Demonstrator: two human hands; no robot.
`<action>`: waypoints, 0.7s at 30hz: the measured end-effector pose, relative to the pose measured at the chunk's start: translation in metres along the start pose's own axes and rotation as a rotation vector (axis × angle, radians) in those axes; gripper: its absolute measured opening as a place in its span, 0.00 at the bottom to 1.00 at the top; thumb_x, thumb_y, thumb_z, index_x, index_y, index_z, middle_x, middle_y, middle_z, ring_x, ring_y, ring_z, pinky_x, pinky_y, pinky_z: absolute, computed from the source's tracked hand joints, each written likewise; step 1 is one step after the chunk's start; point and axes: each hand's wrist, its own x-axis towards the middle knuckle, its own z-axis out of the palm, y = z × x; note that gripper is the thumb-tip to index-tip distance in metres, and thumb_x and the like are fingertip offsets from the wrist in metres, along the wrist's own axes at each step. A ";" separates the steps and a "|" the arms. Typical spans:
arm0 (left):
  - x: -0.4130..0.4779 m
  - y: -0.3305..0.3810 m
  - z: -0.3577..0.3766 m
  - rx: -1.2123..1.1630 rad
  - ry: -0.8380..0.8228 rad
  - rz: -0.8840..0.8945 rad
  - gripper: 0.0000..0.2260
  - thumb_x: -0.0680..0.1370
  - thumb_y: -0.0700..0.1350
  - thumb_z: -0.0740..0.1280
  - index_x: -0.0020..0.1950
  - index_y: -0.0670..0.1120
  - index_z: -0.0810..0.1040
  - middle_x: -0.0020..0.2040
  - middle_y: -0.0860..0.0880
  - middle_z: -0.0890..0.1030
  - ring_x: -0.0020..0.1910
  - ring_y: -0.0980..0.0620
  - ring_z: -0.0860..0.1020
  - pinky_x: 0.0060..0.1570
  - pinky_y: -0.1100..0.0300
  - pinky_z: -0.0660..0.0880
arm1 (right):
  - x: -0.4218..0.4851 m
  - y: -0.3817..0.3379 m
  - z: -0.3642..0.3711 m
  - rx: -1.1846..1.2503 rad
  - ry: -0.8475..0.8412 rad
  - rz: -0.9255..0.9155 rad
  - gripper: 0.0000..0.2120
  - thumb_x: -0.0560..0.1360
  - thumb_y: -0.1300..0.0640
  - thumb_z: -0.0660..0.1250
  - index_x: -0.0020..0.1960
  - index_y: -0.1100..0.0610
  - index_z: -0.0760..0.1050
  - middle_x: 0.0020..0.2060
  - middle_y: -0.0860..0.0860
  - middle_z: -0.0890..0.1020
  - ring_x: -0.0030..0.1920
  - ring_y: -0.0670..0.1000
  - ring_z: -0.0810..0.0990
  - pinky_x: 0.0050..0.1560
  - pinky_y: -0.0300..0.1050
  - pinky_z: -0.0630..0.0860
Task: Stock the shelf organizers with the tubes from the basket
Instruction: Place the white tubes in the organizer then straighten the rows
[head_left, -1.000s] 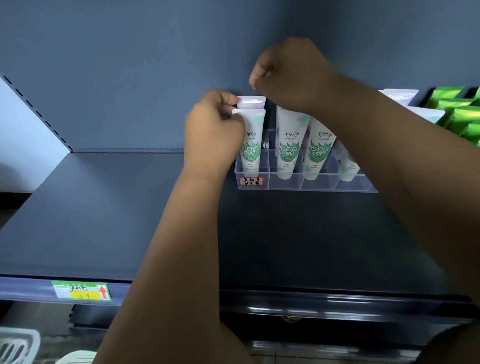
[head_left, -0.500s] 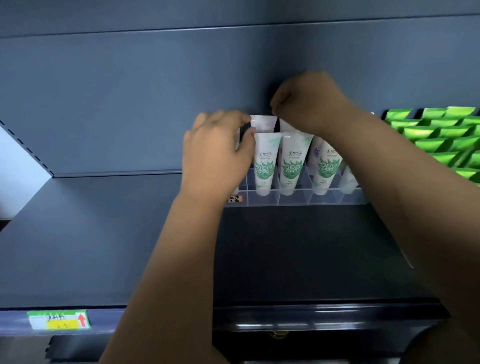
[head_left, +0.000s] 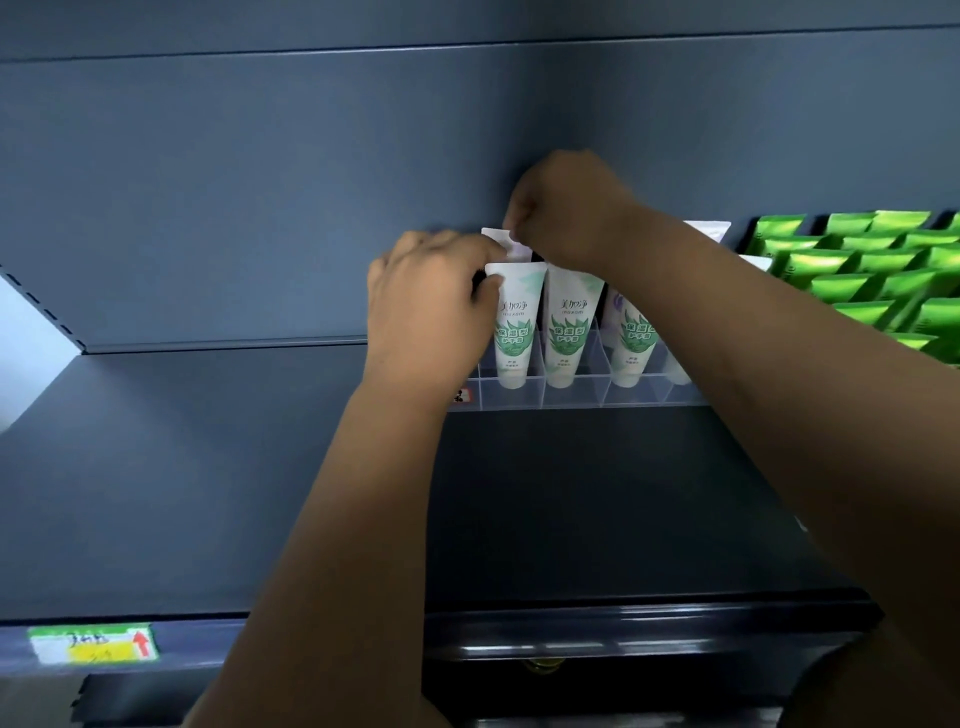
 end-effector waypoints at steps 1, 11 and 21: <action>0.000 -0.001 0.001 -0.011 -0.005 -0.006 0.13 0.76 0.44 0.67 0.56 0.58 0.84 0.50 0.55 0.84 0.57 0.45 0.77 0.55 0.50 0.71 | -0.001 -0.001 0.000 0.000 -0.007 -0.003 0.14 0.69 0.63 0.62 0.43 0.54 0.86 0.45 0.54 0.87 0.49 0.58 0.84 0.53 0.51 0.81; 0.001 -0.003 0.005 -0.103 0.064 -0.043 0.12 0.74 0.40 0.68 0.49 0.55 0.86 0.44 0.54 0.85 0.49 0.45 0.79 0.50 0.49 0.76 | -0.010 -0.011 -0.007 0.057 -0.018 -0.013 0.10 0.62 0.54 0.57 0.31 0.44 0.76 0.45 0.47 0.86 0.51 0.54 0.83 0.56 0.54 0.80; 0.003 -0.002 0.007 -0.155 0.023 -0.138 0.11 0.74 0.40 0.66 0.48 0.55 0.84 0.40 0.63 0.77 0.52 0.48 0.79 0.57 0.47 0.74 | -0.012 -0.007 -0.006 0.021 -0.005 -0.041 0.15 0.68 0.57 0.61 0.45 0.49 0.86 0.48 0.47 0.86 0.53 0.53 0.83 0.55 0.51 0.80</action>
